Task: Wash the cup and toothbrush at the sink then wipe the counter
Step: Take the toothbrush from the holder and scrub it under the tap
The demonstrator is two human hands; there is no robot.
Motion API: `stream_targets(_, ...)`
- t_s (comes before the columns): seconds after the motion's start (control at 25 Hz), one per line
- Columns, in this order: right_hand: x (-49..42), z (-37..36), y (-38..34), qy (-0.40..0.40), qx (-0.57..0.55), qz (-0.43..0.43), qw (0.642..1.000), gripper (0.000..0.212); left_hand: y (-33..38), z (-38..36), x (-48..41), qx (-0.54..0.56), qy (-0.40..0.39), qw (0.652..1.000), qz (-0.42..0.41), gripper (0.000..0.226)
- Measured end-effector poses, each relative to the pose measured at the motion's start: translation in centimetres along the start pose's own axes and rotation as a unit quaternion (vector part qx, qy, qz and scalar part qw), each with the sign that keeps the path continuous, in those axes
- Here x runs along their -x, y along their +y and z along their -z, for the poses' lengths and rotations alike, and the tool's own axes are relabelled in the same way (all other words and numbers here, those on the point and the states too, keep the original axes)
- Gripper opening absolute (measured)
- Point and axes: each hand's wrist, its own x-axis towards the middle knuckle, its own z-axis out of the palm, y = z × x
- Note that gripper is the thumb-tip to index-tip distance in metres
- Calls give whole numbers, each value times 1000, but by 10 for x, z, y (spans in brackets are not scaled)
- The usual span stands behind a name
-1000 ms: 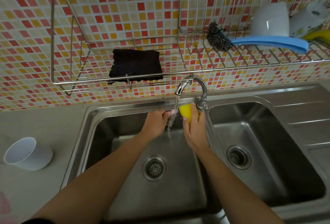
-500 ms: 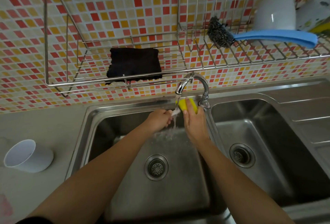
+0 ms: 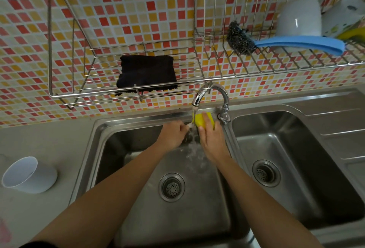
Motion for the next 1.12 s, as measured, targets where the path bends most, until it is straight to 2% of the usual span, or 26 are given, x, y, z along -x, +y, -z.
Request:
stream_targets(0.04,0,1,-1,8,-12,-21,1000,58,-3,-2,2,-27,40,998,-40,23)
stream_targets(0.16,6,-1,-3,-6,-8,-2,1000,61,-3,-9,7,52,119,987,-95,8)
stream_targets(0.32,4,-1,0,6,-33,-68,997,58,2,-12,6,215,126,968,-40,12)
stream_targets(0.4,7,-2,0,-5,-23,-31,999,57,2,-11,3,256,111,960,-20,15)
stream_targets(0.48,8,-1,-1,-1,-16,-8,1000,55,2,-10,2,265,91,960,-15,16)
stream_targets(0.6,5,1,-3,26,-2,-42,999,58,1,-9,-1,265,87,960,-11,13)
stream_targets(0.68,8,1,-4,28,23,-18,999,60,3,-7,-2,268,84,960,-7,13)
stream_targets(0.96,10,2,-2,31,66,-26,997,59,5,-5,-3,226,104,968,-10,17)
stream_targets(1.12,10,4,-3,48,47,-59,996,64,7,-6,-5,254,109,960,32,15)
